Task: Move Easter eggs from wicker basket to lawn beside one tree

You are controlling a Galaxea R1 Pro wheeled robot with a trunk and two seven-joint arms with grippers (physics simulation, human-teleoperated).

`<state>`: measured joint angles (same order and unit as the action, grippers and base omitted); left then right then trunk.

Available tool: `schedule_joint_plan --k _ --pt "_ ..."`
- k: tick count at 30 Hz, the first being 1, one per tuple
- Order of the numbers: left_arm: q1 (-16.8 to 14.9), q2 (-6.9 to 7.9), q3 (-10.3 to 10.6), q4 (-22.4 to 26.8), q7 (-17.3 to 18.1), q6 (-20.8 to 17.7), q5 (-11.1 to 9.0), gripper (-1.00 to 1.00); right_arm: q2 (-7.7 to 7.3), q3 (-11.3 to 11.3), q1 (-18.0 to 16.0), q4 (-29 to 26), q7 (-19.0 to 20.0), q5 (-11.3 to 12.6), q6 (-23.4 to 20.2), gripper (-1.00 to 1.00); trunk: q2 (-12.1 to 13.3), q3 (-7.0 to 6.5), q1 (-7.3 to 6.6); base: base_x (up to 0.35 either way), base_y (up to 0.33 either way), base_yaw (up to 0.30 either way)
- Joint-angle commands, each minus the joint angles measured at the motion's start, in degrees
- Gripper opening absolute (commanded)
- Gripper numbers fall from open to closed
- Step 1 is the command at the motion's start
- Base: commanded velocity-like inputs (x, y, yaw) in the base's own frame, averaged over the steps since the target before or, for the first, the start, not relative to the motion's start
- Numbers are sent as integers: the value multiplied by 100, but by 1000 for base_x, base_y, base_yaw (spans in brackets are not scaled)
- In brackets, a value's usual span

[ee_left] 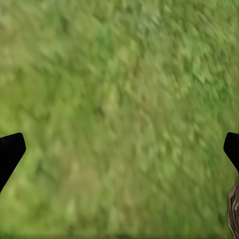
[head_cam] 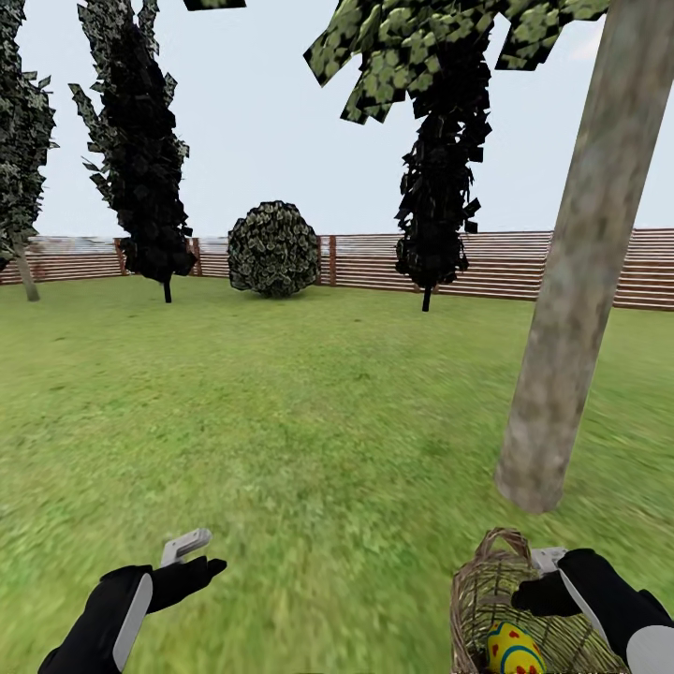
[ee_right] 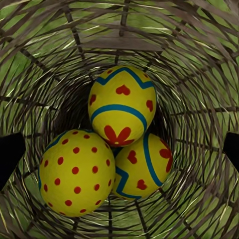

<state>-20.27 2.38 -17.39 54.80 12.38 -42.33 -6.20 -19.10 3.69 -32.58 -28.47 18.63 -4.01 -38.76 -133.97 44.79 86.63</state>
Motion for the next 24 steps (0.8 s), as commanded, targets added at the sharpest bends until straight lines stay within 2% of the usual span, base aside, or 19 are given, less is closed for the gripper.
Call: schedule_joint_plan --k 1,24 --pt "-4 -1 -10 5 -8 -39 -54 100 -11 27 -3 -9 36 -41 -18 100 -45 25 22 0 0 0" --pt "-4 -9 -10 -4 -8 -39 -48 100 -28 27 -3 -9 36 -38 -18 100 -928 442 507 0 0 0"
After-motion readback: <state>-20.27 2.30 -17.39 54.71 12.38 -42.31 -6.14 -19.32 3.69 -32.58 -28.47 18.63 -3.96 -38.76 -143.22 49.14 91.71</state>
